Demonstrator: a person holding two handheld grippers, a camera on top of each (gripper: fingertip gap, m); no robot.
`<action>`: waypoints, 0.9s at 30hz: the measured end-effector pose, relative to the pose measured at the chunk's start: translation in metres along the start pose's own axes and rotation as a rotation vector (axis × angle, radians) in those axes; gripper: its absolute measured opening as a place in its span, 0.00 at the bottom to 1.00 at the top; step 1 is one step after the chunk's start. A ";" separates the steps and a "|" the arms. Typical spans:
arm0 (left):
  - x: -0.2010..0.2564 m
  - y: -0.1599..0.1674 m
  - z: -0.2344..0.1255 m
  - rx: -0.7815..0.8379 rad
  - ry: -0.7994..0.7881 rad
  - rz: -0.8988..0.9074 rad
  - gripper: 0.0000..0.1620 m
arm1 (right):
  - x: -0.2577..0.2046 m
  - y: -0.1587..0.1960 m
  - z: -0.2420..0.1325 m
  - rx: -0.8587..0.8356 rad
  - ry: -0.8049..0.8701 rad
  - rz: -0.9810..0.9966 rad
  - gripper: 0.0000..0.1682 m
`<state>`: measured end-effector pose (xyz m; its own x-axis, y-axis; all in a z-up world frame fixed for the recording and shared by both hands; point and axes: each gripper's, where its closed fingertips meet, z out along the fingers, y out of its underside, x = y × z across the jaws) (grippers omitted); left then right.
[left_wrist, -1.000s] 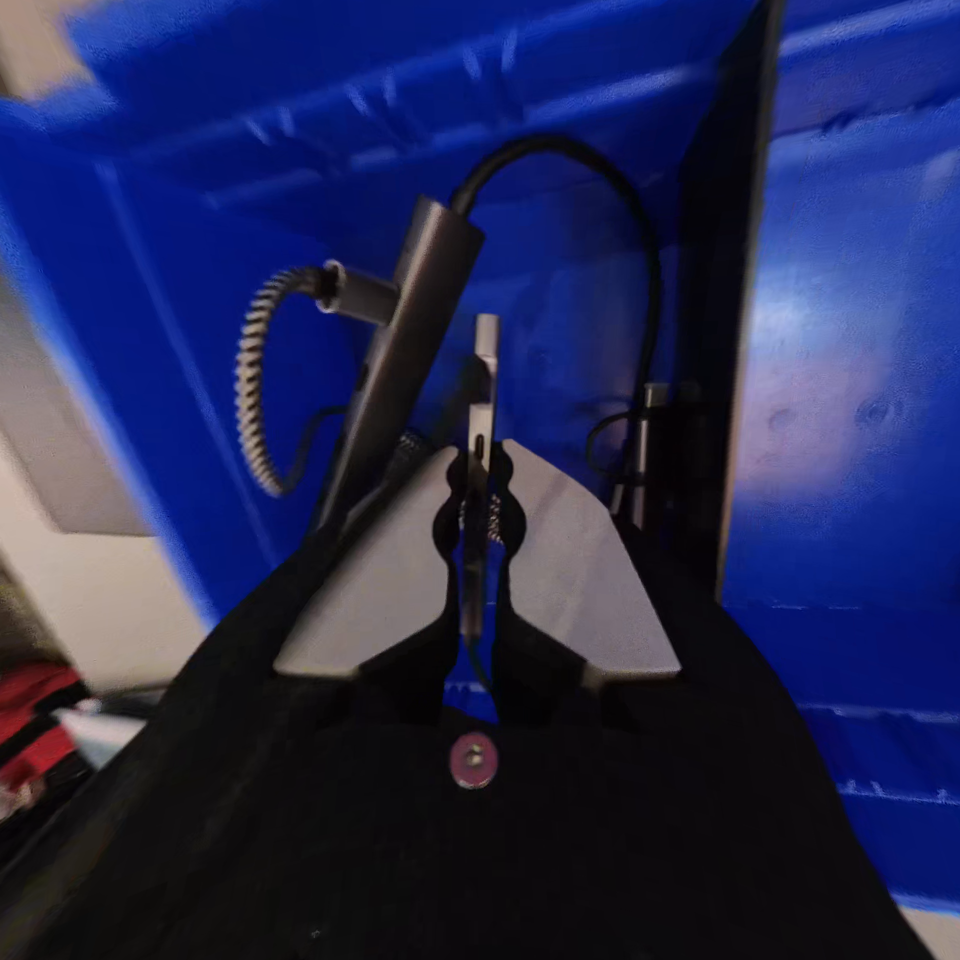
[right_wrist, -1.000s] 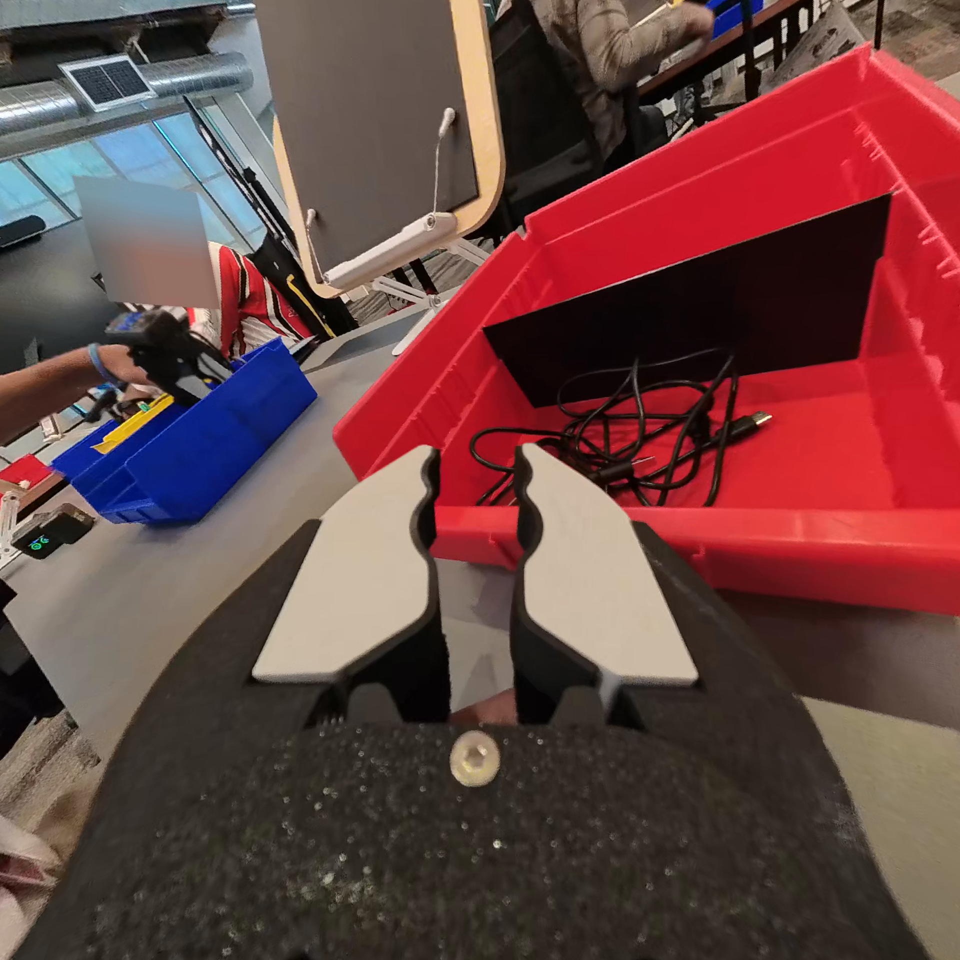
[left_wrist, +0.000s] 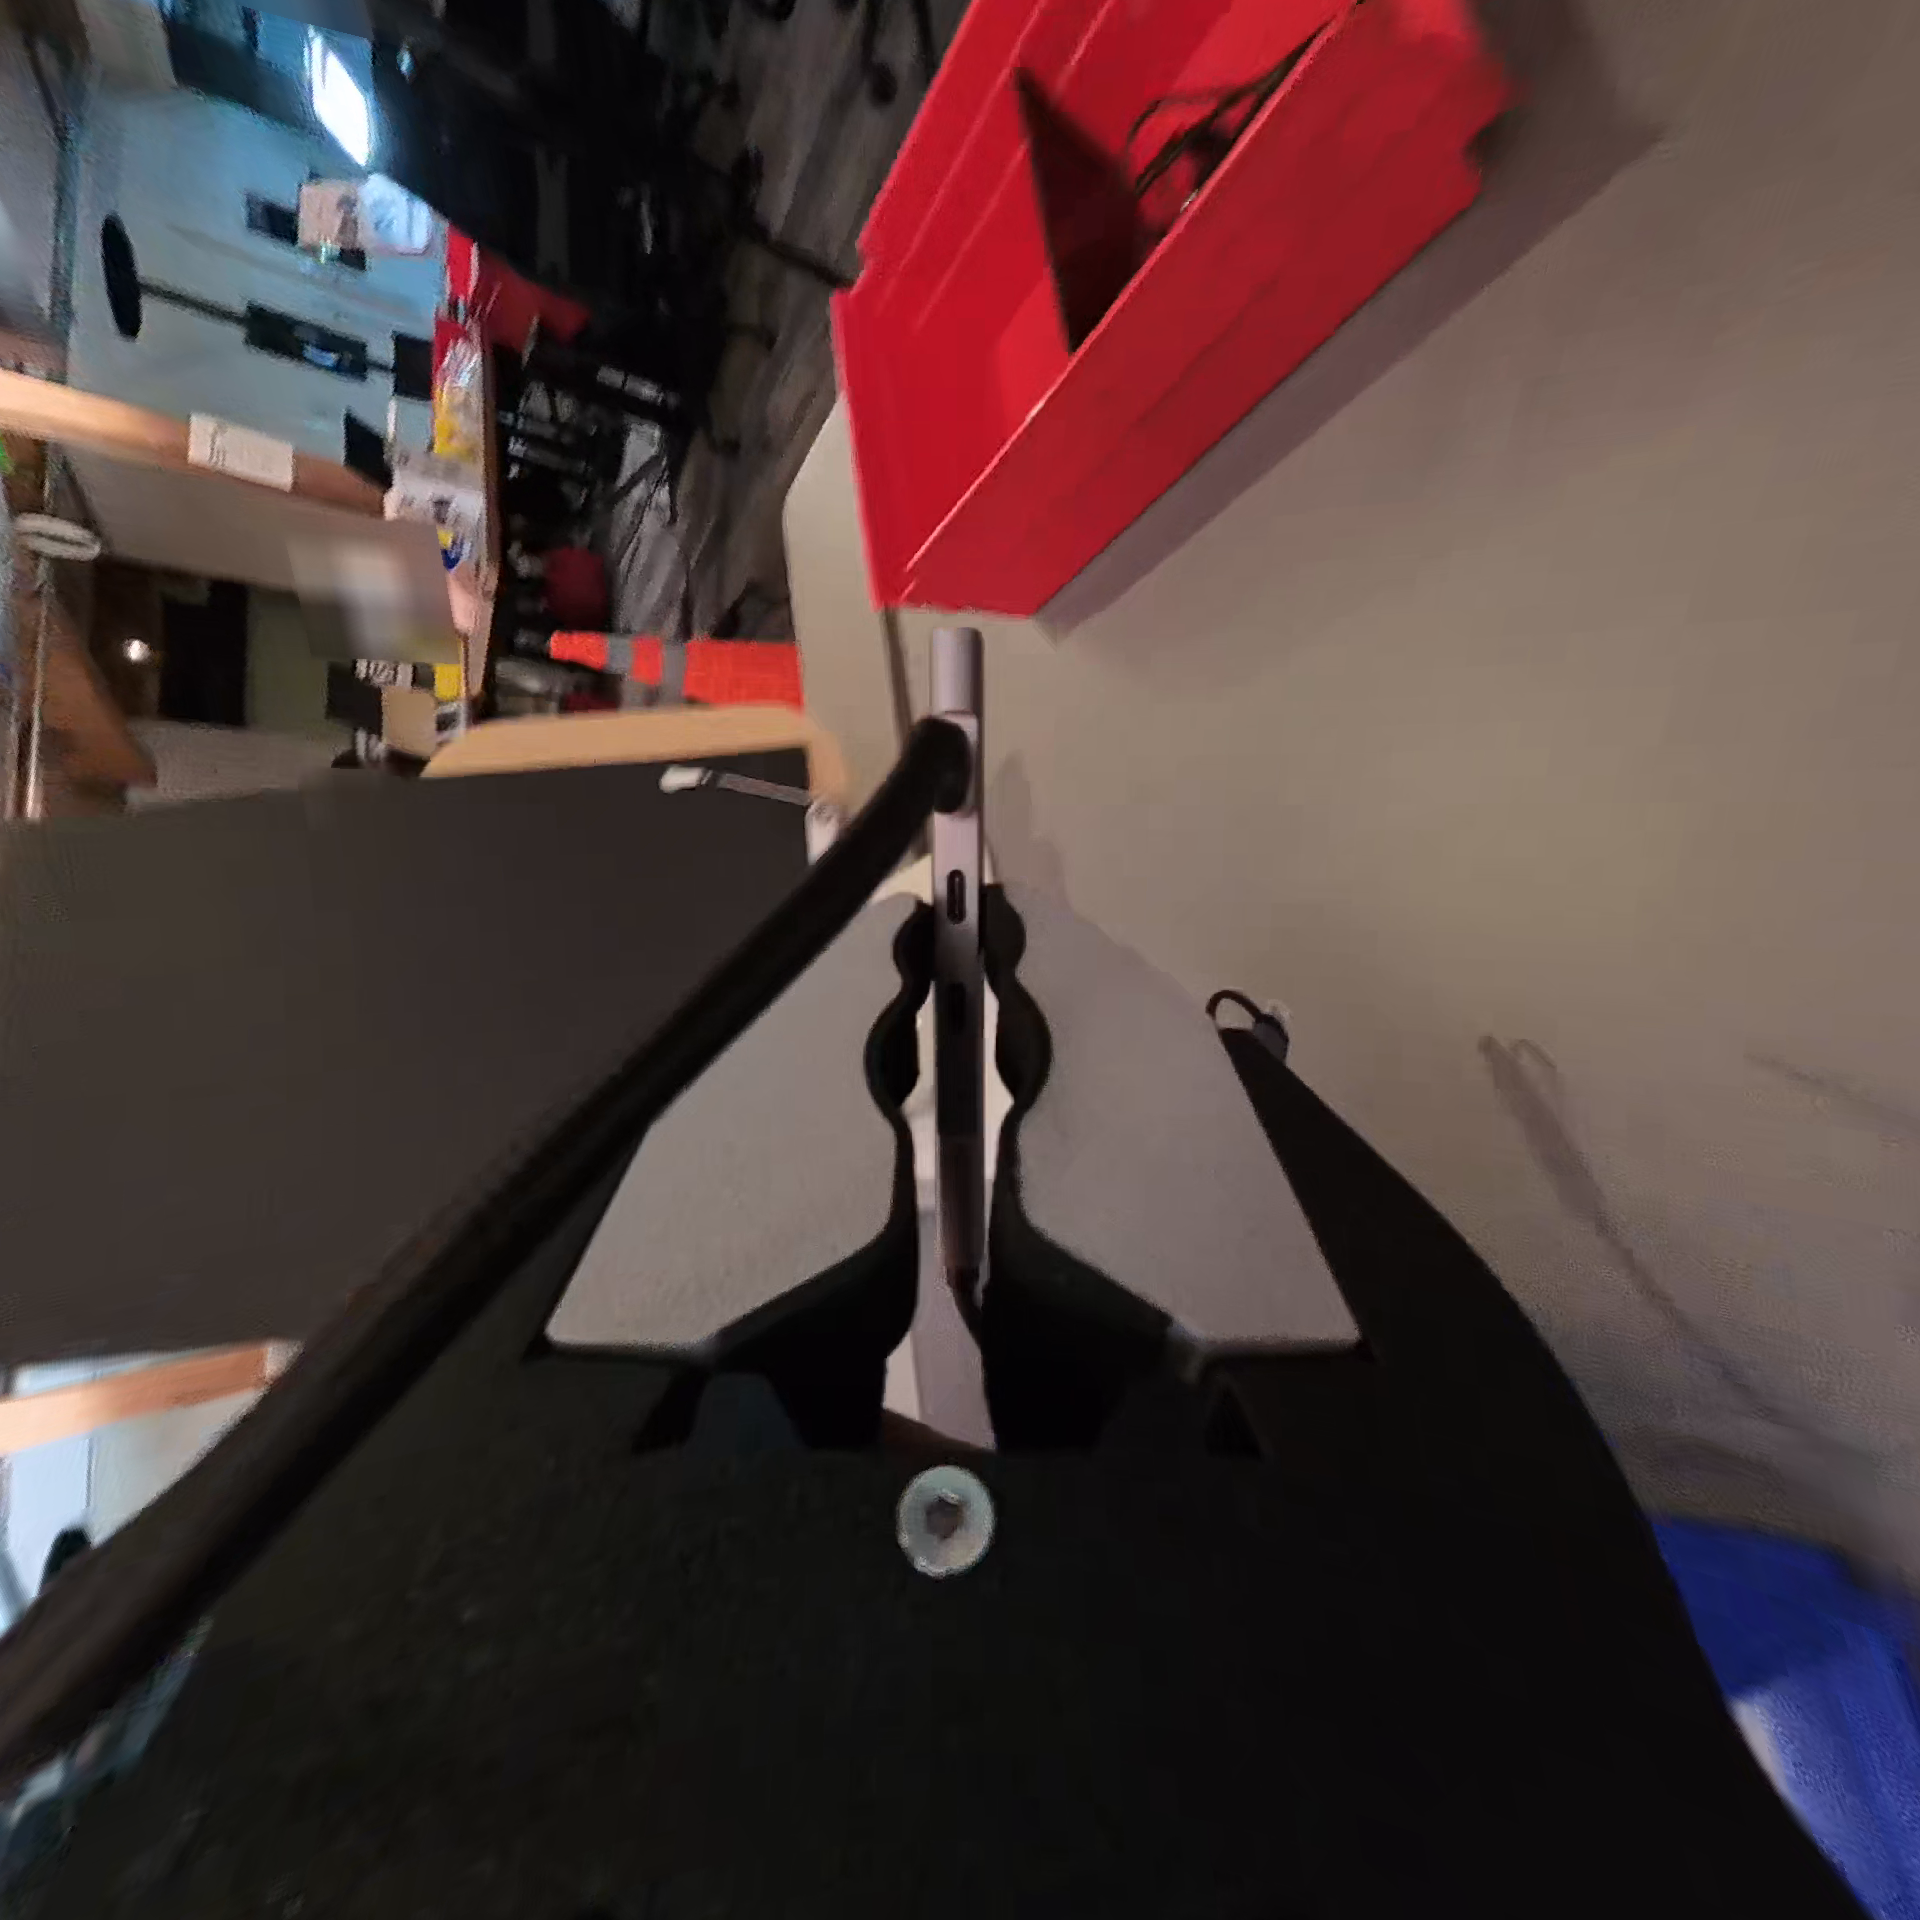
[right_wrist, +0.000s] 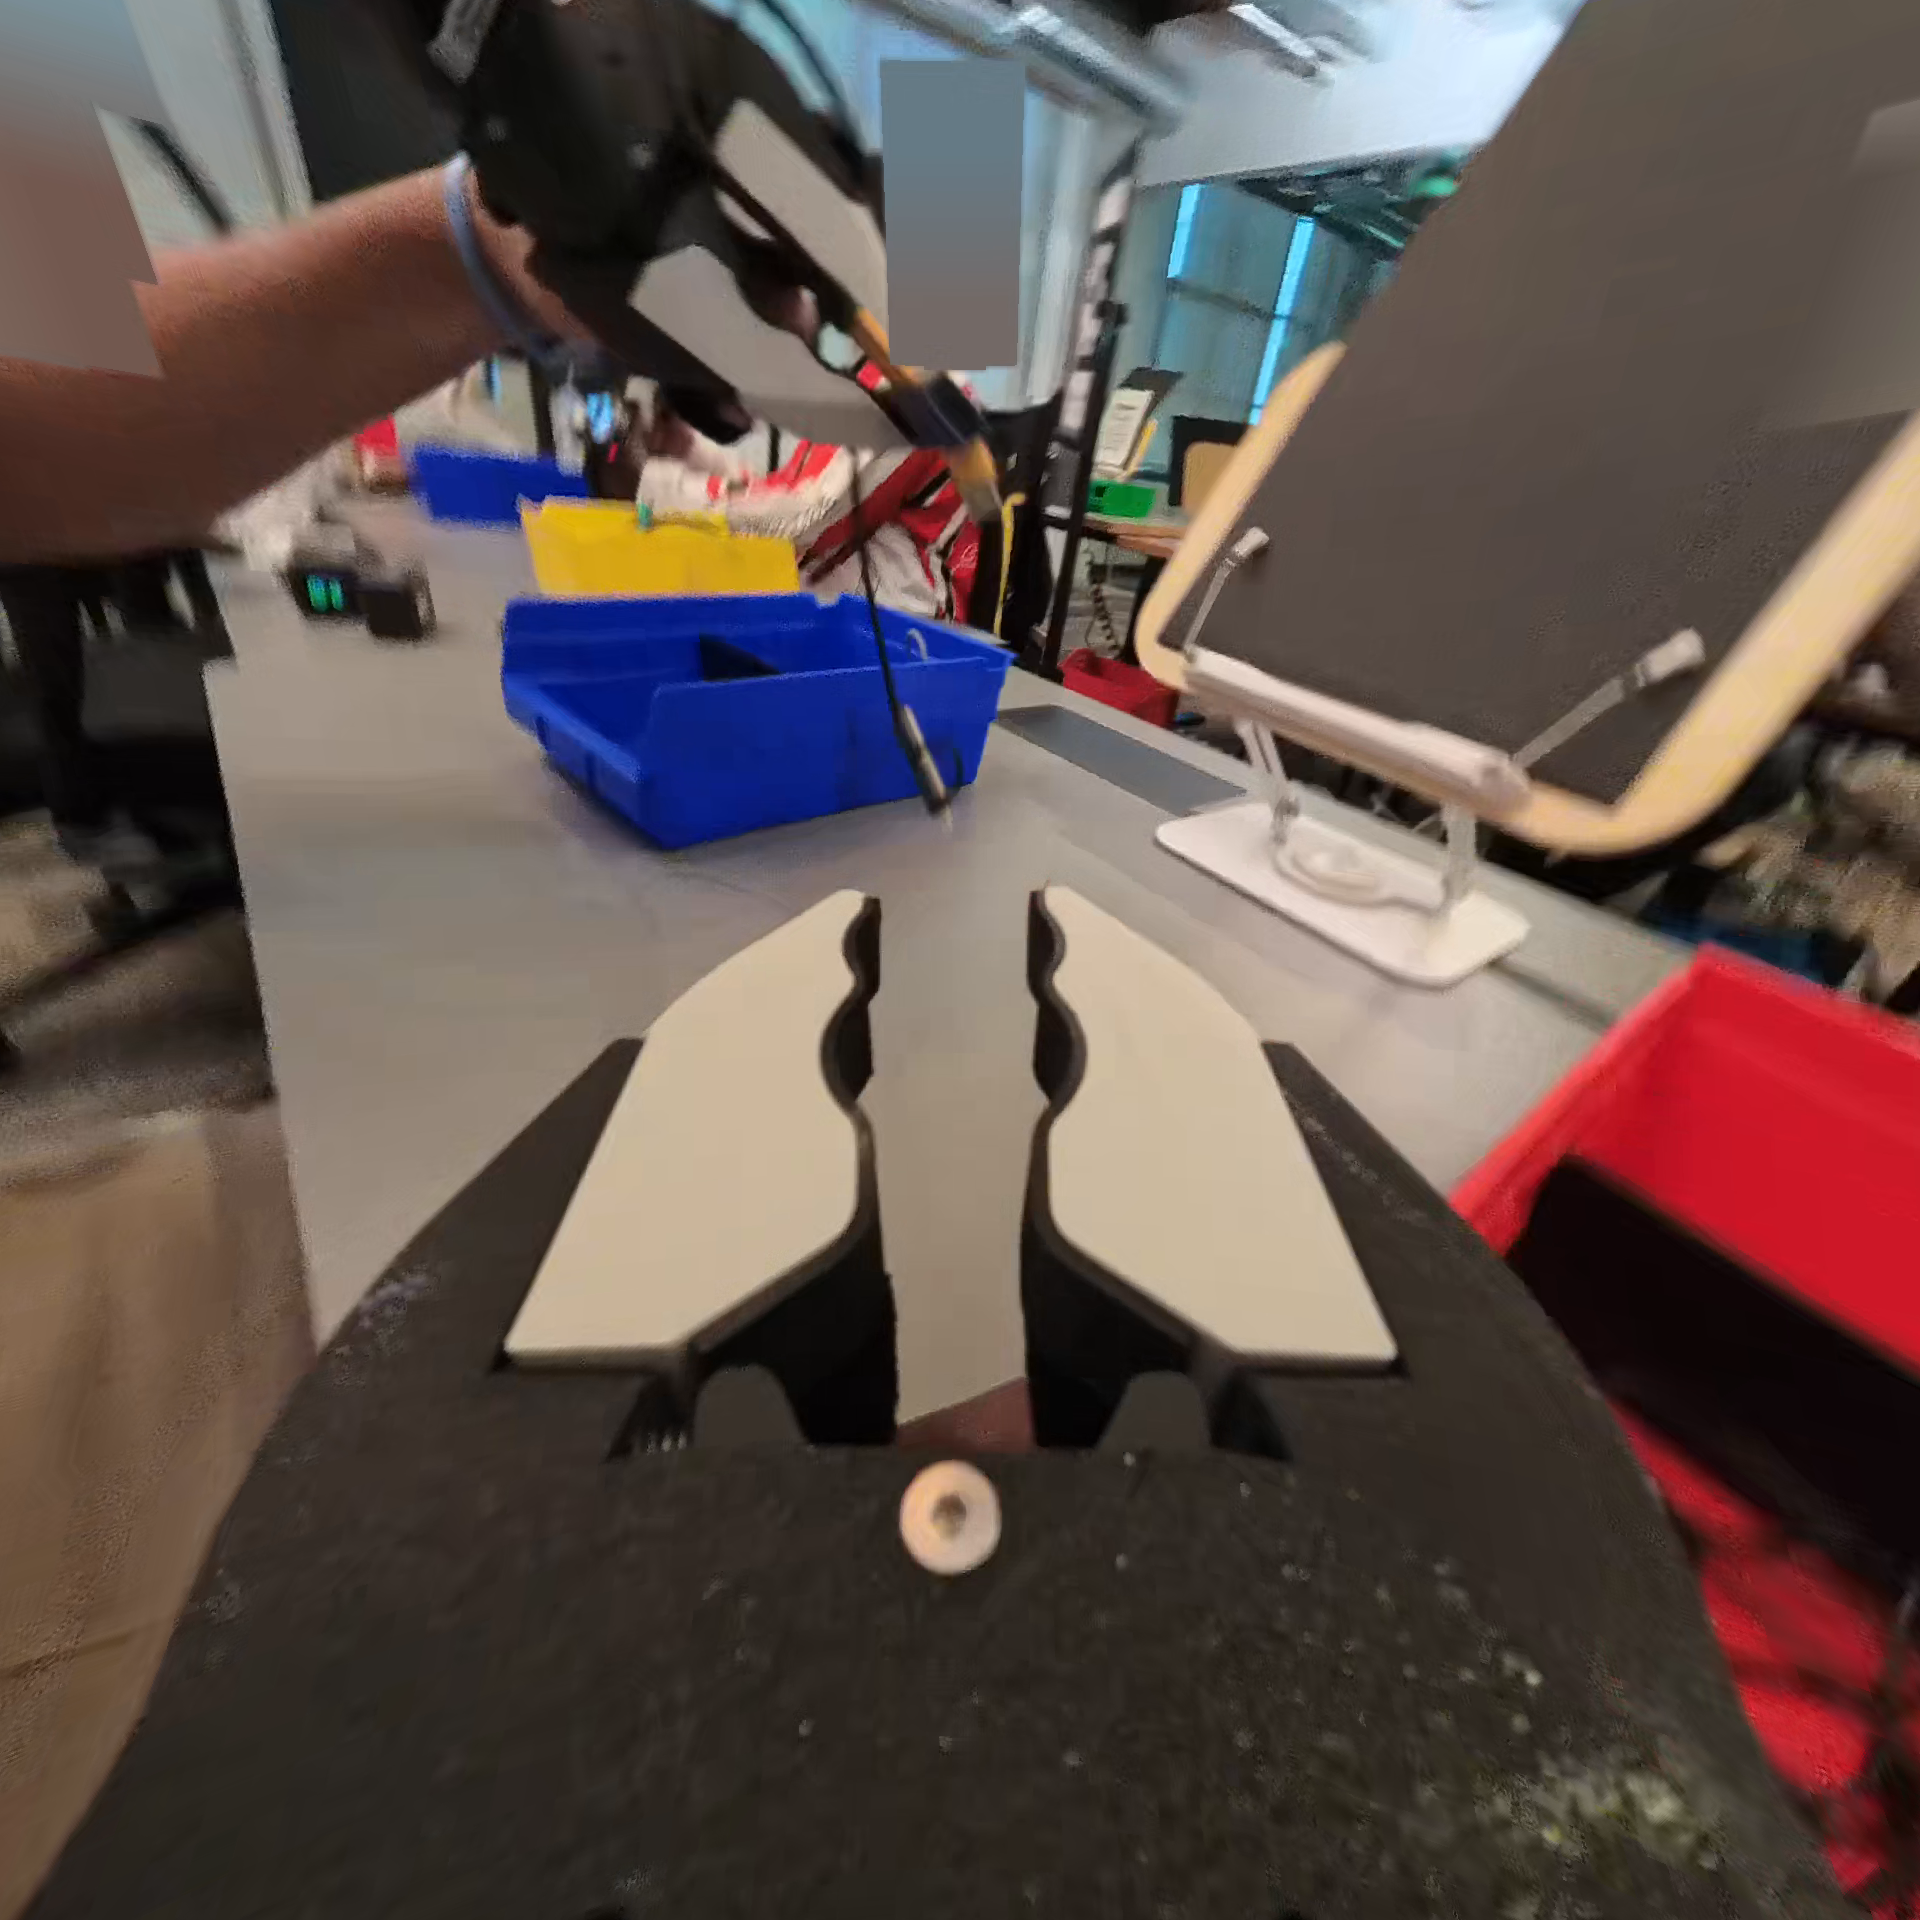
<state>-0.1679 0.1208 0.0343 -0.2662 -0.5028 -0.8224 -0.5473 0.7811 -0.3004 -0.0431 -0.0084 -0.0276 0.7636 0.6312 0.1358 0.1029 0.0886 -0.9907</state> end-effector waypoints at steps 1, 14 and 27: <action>0.013 -0.010 0.010 0.014 0.016 0.017 0.05 | -0.004 -0.007 0.013 -0.017 -0.020 -0.098 0.16; 0.080 -0.044 0.043 0.127 0.096 -0.048 0.05 | -0.029 0.002 0.103 -0.091 -0.260 -0.569 0.08; 0.074 -0.006 0.023 0.032 -0.177 -0.754 0.19 | -0.019 0.017 0.150 -0.029 -0.104 -0.665 0.06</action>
<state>-0.1662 0.0871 -0.0356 0.3020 -0.8382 -0.4541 -0.5064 0.2626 -0.8214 -0.1515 0.0965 -0.0470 0.4665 0.5206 0.7151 0.5482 0.4643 -0.6957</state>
